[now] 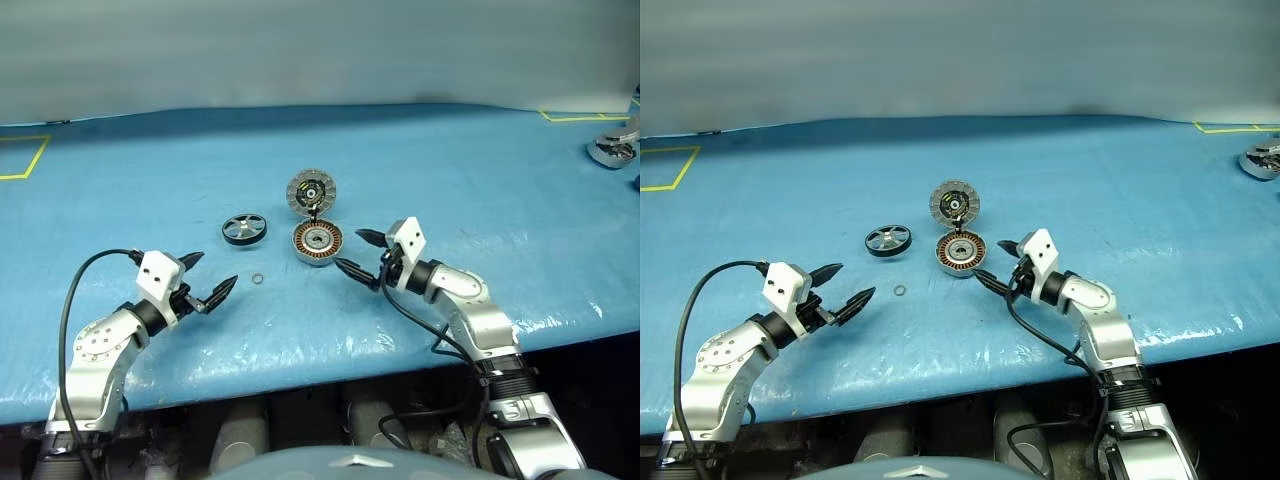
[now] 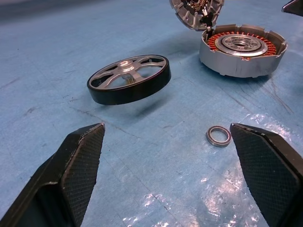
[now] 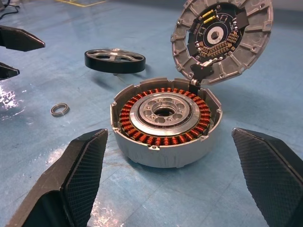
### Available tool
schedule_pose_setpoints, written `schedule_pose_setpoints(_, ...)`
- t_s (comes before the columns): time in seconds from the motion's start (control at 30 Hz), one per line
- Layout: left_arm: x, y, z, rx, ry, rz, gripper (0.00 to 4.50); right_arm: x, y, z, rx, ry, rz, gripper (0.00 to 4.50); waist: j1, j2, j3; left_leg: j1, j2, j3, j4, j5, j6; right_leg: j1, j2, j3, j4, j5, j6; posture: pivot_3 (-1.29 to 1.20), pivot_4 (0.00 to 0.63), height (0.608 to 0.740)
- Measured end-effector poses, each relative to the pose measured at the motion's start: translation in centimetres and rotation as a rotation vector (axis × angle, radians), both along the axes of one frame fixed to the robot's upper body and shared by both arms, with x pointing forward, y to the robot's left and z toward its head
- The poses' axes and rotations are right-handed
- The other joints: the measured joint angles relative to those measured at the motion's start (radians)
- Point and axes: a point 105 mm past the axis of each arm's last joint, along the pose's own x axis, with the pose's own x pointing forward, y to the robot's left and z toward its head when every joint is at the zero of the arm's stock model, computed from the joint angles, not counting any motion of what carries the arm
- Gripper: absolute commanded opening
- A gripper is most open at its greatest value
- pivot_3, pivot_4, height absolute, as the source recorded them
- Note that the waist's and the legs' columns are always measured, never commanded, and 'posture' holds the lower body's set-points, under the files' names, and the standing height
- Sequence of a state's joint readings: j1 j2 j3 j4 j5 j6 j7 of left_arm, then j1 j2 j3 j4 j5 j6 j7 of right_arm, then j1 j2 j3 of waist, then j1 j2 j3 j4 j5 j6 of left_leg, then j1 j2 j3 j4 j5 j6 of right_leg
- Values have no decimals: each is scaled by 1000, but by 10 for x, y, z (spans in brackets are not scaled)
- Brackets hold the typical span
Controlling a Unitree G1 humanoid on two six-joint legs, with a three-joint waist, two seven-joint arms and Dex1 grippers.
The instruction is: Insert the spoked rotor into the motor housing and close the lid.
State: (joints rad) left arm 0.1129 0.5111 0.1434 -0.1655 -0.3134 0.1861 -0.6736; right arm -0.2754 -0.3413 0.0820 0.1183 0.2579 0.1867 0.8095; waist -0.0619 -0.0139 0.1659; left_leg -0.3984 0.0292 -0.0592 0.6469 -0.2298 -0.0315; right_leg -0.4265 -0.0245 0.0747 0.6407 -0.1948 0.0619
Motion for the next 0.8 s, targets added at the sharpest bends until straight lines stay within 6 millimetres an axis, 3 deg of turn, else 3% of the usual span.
schedule_pose_setpoints(0.8, 2, -1, 2, 23, -27, 5, 4500, 0, 1, -1, -15, -3, 5, 4441, 0, 0, 0, 0, 0, 0, 0, 0, 0, 0, 0, 0, 0, 0, 0, 0, 150, 740)
